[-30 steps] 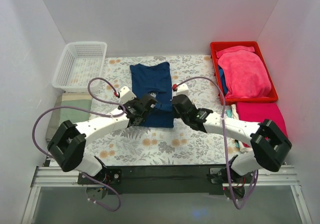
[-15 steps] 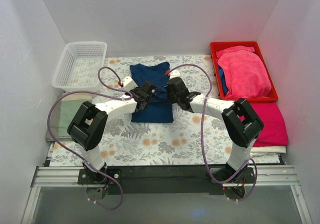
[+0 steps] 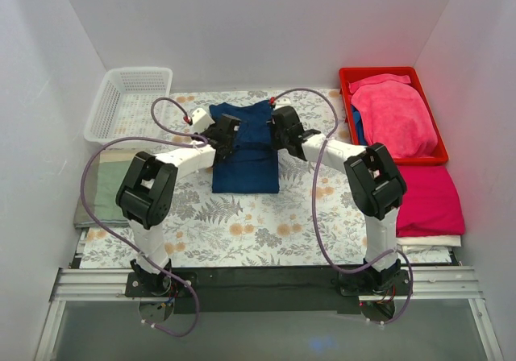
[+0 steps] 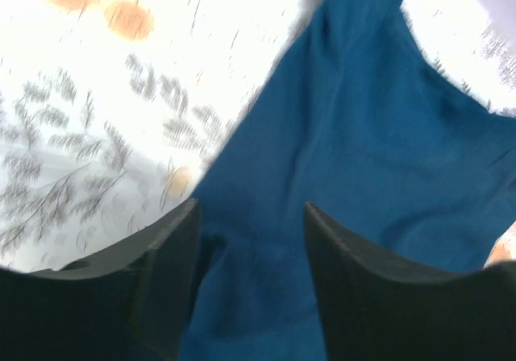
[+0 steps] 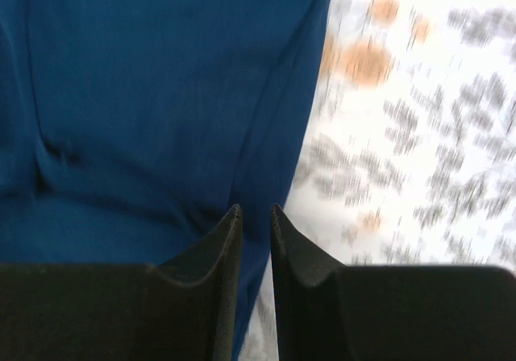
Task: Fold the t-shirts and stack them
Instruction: Fold the folded rectangular tshirt in 1/3 of the way
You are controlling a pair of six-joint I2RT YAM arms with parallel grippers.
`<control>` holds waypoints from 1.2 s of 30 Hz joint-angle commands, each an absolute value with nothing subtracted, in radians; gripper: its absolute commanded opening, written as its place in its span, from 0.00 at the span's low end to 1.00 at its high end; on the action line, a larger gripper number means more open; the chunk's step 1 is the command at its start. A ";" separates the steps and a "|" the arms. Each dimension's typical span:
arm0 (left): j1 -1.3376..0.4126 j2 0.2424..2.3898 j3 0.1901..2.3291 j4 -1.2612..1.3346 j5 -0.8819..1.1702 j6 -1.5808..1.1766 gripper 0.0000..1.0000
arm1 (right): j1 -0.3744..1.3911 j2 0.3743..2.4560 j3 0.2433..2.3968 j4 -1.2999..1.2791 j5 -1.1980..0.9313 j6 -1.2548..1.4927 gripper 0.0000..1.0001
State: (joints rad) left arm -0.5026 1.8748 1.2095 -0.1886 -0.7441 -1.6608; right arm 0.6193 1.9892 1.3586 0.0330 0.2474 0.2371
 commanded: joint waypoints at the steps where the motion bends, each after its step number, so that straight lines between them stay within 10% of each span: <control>1: -0.472 1.884 1.314 -0.061 -0.746 -1.543 0.56 | 0.589 2.049 1.566 -0.047 0.264 0.222 0.27; 14: -0.469 1.701 1.140 -0.124 -0.537 -1.477 0.54 | 0.615 1.901 1.372 -0.104 0.184 0.238 0.26; 36: -0.495 1.761 1.071 -0.202 -0.393 -1.488 0.12 | 0.707 2.011 1.379 -0.080 0.196 0.255 0.24</control>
State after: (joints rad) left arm -0.4942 1.7592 1.0214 -0.1860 -0.3893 -1.4895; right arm 0.7082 1.9923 1.3140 -0.1032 0.1825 0.2584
